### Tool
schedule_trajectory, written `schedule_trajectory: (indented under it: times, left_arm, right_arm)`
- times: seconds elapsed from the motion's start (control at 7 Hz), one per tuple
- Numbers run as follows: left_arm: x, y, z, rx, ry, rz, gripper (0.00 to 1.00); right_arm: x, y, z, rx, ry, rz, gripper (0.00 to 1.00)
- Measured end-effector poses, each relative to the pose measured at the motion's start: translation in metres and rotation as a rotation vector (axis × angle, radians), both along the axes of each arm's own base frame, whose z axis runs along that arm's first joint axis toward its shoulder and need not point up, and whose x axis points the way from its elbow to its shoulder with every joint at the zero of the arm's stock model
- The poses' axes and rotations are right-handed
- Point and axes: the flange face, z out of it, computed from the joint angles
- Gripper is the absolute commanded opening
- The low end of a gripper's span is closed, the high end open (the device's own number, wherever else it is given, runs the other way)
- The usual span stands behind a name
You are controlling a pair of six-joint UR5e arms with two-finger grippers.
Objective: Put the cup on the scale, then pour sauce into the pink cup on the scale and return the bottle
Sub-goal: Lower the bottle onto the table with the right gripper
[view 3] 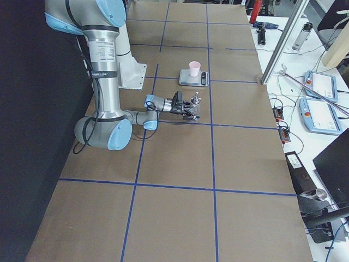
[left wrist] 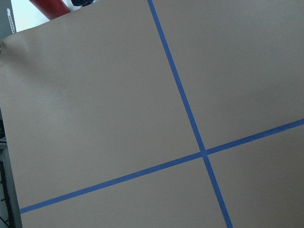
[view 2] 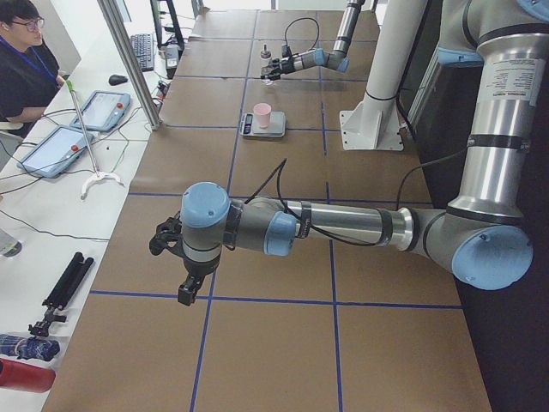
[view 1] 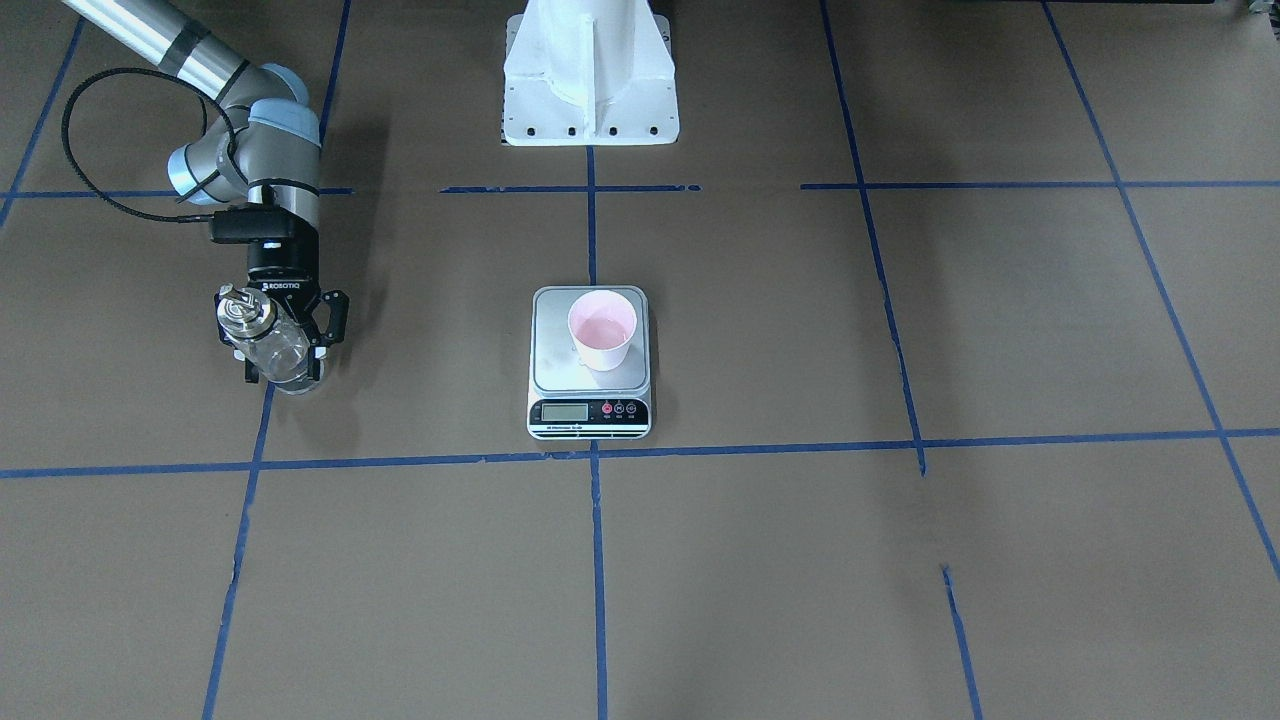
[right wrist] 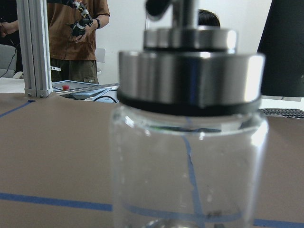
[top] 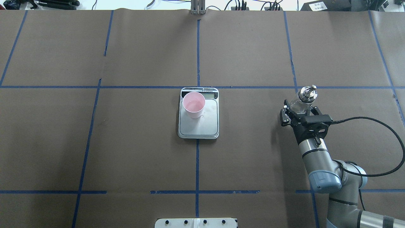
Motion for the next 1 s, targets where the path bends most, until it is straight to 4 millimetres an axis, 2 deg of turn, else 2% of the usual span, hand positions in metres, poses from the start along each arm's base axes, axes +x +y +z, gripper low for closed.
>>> schedule_trajectory:
  times: [1.0]
  left_arm:
    - [-0.0001,-0.0011,-0.001,0.0,0.0,-0.002,1.0]
  right_arm:
    - [0.0004,0.0027,-0.0089,0.009,-0.021,0.0,1.0]
